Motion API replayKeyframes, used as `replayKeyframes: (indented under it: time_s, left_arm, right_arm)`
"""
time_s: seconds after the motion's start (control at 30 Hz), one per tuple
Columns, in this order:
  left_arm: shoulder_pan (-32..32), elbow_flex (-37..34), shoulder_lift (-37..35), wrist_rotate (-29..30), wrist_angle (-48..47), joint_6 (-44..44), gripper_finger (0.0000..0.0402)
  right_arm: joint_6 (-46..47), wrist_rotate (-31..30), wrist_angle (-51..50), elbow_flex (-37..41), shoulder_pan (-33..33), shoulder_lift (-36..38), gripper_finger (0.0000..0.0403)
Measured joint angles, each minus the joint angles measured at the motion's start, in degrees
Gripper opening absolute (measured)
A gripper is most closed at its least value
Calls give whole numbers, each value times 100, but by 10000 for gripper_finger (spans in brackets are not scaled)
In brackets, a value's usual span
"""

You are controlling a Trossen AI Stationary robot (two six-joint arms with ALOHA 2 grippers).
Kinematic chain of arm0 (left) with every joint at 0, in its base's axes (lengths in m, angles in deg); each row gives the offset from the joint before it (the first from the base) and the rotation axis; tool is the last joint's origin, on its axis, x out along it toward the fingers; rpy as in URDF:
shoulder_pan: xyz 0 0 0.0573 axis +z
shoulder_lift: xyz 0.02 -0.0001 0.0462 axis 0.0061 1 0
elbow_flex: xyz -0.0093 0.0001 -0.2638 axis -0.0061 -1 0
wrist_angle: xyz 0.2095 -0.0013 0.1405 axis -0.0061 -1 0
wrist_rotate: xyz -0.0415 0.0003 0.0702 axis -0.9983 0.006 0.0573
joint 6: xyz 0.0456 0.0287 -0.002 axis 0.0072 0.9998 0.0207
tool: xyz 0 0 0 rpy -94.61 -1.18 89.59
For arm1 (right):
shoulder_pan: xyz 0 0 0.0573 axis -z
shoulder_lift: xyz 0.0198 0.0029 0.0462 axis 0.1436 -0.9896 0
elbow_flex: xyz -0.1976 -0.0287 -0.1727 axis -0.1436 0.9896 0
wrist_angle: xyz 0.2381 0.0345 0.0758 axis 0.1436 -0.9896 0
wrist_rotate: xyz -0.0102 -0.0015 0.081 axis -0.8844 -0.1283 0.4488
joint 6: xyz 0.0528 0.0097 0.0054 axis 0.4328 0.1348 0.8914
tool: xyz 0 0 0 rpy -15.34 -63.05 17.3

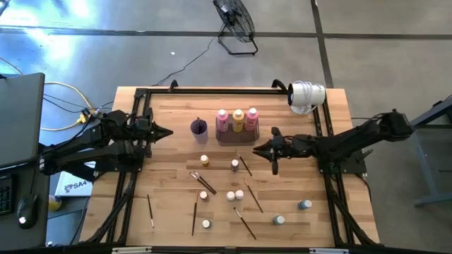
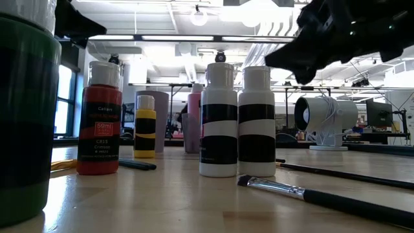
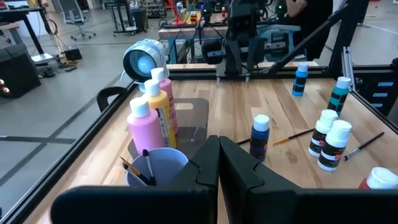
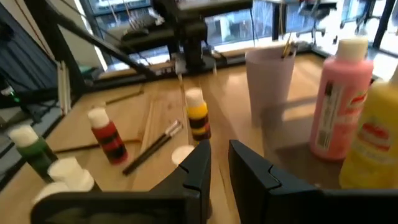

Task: Pick & Place Paint Supplies
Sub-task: Put the small blue paint bottle into the gray bin

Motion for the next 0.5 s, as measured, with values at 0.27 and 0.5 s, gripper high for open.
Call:
replayKeyframes:
  time_s: [0.27, 0.5]
  left_arm:
    - [0, 0, 2, -2, -8, 14, 3]
    - [0, 0, 2, -3, -10, 28, 3]
  right_arm:
    - [-326, 246, 11, -291, 4, -754, 48]
    - [-611, 881, -14, -296, 168, -821, 48]
